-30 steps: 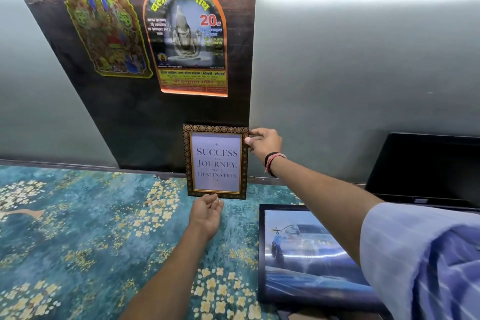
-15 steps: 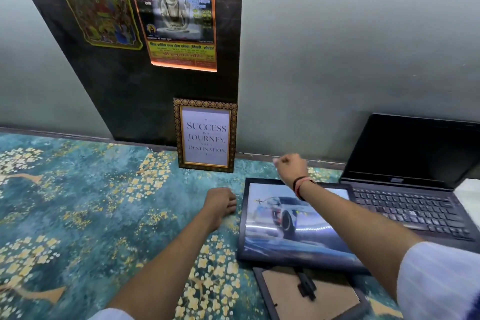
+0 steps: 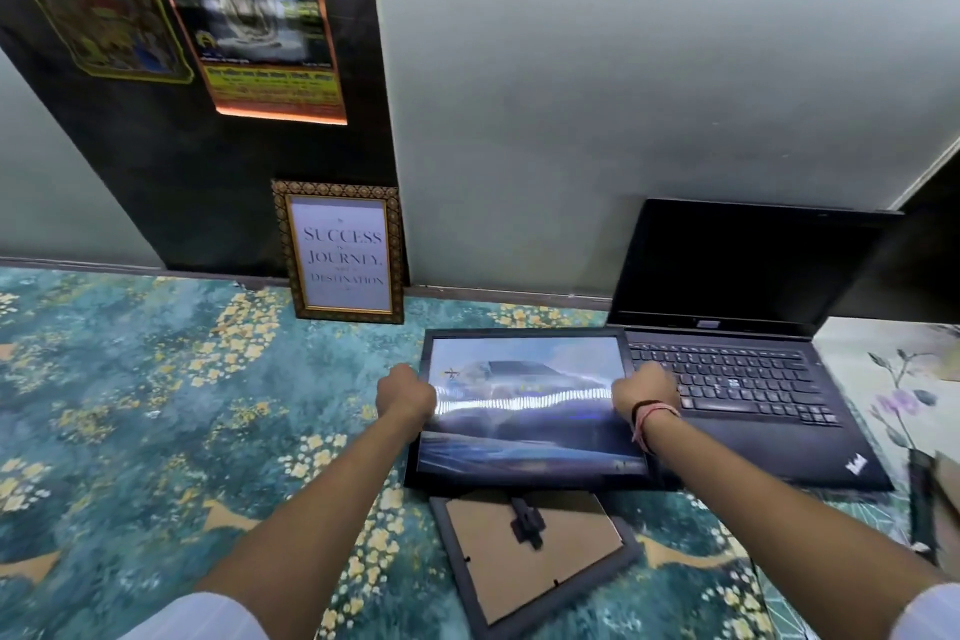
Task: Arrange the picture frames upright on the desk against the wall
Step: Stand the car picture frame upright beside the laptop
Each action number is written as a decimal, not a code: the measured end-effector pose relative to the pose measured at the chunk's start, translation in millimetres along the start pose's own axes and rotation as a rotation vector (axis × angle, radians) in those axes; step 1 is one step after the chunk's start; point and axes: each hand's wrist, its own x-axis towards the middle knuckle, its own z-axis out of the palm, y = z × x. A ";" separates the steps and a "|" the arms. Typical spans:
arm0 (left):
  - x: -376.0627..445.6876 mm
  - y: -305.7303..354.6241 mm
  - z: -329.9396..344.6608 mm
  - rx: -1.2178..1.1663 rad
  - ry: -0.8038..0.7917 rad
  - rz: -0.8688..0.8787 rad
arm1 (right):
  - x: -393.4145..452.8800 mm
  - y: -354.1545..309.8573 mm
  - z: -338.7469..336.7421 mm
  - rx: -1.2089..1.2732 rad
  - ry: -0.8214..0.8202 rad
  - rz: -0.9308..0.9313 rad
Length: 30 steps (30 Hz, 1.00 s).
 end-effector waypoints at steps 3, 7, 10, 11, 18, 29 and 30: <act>6.8 2.3 -11.8 -0.113 0.089 0.052 | 2.7 -14.8 -9.1 0.075 0.030 -0.122; 21.1 17.0 -32.7 -0.367 0.181 0.141 | 6.1 -44.5 -23.3 0.229 0.090 -0.262; 31.0 32.3 -45.1 -0.488 0.232 0.188 | 2.1 -65.4 -32.8 0.386 0.090 -0.303; 36.1 34.8 -47.2 -0.520 0.238 0.201 | 1.3 -70.5 -34.8 0.430 0.069 -0.297; 102.3 25.2 -44.7 -0.589 0.074 0.248 | 7.0 -99.0 -27.7 0.602 -0.032 -0.315; 78.2 45.7 -55.7 -0.683 -0.094 0.316 | 16.4 -119.7 -38.5 0.712 -0.135 -0.224; 78.6 45.1 -54.7 -0.681 -0.095 0.326 | 17.0 -121.2 -38.0 0.715 -0.137 -0.209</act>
